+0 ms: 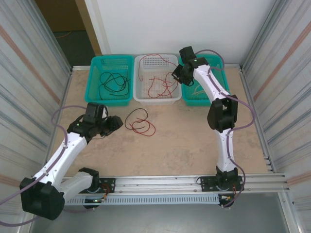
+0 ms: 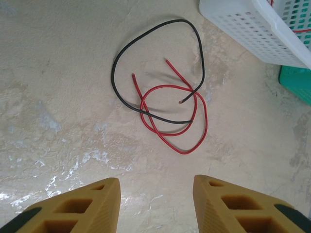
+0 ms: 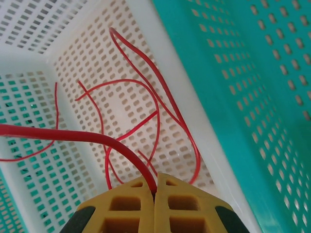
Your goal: Untangle the cables
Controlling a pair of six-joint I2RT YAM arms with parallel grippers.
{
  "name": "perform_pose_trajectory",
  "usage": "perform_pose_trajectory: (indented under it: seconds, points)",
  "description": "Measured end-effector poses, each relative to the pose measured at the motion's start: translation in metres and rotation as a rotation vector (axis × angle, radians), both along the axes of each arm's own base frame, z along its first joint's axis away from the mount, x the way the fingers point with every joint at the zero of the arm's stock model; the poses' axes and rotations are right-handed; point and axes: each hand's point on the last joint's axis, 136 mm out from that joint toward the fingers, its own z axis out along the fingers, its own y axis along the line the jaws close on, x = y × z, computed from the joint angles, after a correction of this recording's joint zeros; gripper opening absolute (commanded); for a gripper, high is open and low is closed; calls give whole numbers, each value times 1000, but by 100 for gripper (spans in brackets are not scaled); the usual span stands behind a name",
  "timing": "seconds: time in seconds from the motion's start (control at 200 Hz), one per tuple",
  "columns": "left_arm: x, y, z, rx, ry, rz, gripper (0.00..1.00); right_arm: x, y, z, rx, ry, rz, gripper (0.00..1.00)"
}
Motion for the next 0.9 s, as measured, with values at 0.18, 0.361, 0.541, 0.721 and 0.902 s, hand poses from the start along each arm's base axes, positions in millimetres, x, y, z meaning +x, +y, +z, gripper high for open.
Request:
perform_pose_trajectory:
  seconds: [0.18,0.361,0.541,0.721,0.902]
  points:
    - [-3,1,0,10,18,-5,43,-18,-2,24,42,-4,-20,0]
    - [-7,2,-2,14,34,-5,42,-26,-1,69,99,-75,-23,0]
    - [-6,2,0,13,32,-5,42,-38,-4,95,123,-119,-25,0]
    - [-7,2,-1,14,35,-6,42,-40,0,79,136,-73,-14,0]
    - [-7,2,-2,16,42,-6,42,-29,7,35,125,23,-17,0]
